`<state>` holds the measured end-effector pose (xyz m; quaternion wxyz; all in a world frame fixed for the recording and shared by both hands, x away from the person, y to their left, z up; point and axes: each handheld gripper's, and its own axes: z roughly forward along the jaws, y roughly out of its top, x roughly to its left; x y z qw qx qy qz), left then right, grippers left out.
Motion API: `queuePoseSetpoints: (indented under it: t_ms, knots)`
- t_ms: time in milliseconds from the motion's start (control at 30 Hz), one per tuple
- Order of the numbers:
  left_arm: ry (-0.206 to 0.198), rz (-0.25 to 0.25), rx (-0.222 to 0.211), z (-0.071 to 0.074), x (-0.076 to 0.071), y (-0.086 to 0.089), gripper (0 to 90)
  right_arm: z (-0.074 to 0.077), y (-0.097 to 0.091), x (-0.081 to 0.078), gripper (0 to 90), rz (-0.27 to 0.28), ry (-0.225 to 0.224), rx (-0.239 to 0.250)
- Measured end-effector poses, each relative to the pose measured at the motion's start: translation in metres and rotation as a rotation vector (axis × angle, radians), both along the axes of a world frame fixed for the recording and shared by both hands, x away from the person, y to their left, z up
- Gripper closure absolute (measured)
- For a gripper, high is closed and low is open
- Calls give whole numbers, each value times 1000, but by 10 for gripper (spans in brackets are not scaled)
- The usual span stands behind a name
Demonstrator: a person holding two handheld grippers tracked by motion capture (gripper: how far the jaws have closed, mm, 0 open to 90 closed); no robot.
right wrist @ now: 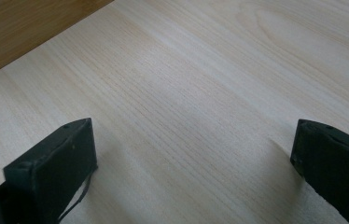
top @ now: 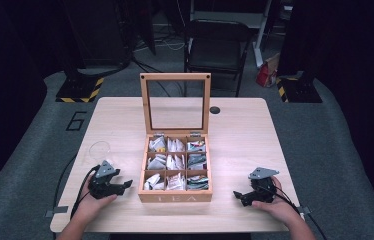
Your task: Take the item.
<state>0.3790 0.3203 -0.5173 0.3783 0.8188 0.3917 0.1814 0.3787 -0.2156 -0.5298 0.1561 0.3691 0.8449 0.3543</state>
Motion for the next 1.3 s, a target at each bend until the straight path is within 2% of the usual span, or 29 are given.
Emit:
queuePoseSetpoints:
  t_ms: [100,133,300,367,467,600,667,700,800,967,1133,1167,1200,1233,1300]
  knots:
    - [16,0,-21,5,-2,0,317,0,0,0,0,-2,2,2]
    - [9,5,-22,6,-3,0,324,0,0,0,0,0,0,0]
    - [27,44,-114,17,-6,2,362,0,0,0,0,0,0,0]
    - [25,51,-128,20,-7,3,372,0,0,0,0,0,0,0]
    - [16,54,-125,24,-7,1,401,0,0,0,0,0,0,-1]
    - [24,21,-93,29,-7,-1,463,0,0,0,0,0,0,0]
    - [21,8,-86,31,-6,-2,473,0,0,0,0,4,6,-3]
    - [29,9,-99,31,-7,-4,484,0,0,0,0,1,3,0]
    - [29,-7,-72,34,-6,-4,530,0,0,0,0,-2,1,1]
    - [37,19,-113,37,-4,-6,549,0,0,0,0,-4,3,2]
    - [37,20,-126,42,-2,-9,550,0,0,0,0,1,2,0]
    - [20,21,-119,43,-1,-9,550,0,0,0,0,4,6,-3]
    - [32,21,-121,44,0,-10,552,0,0,0,0,3,4,-1]
    - [19,33,-127,44,1,-12,555,0,0,0,0,2,-2,-2]
    - [24,34,-133,46,2,-14,556,0,0,0,0,0,0,0]
